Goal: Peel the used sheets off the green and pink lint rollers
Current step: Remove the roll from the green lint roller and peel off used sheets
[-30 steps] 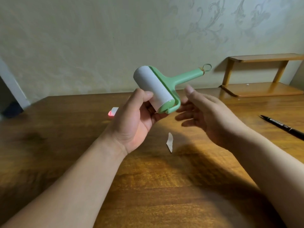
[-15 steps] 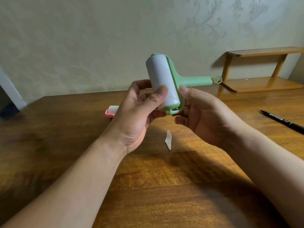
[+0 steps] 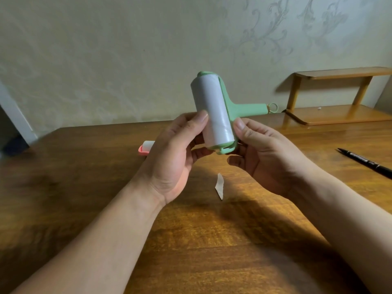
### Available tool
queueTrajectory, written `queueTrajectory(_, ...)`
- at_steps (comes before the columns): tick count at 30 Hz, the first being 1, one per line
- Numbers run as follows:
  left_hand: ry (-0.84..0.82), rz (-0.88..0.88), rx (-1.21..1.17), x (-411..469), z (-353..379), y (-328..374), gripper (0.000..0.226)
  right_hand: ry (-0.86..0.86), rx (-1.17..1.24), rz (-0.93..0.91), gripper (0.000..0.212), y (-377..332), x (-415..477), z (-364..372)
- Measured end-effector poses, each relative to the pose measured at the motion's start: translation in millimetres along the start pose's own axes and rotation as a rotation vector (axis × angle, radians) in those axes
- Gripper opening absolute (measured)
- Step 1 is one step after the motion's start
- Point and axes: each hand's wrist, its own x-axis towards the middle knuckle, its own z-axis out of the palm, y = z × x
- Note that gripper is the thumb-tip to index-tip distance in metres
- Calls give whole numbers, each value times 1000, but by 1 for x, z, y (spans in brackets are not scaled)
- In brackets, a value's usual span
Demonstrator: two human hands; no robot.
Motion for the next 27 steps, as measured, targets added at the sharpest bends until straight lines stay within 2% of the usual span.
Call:
queueTrajectory(4, 1, 21, -18, 0, 0, -2, 34, 0, -9, -5, 31, 0, 0, 0)
queueTrajectory(7, 23, 29, -28, 0, 0, -2, 47, 16, -28, -15, 23, -1, 0, 0)
queueTrajectory(10, 31, 13, -17, 0, 1, -1, 61, 34, -51, -33, 31, -3, -2, 1)
queueTrajectory(14, -6, -13, -53, -1, 0, 1, 43, 42, -65, -40, 20, -4, -3, 2)
queueTrajectory(17, 15, -4, -68, 1, -2, 1, 43, 50, -70, -54, 17, -8, -3, 1)
queueTrajectory(27, 42, 15, -111, 2, -2, 3, 67, 40, -103, -74, 7, -9, -3, 1)
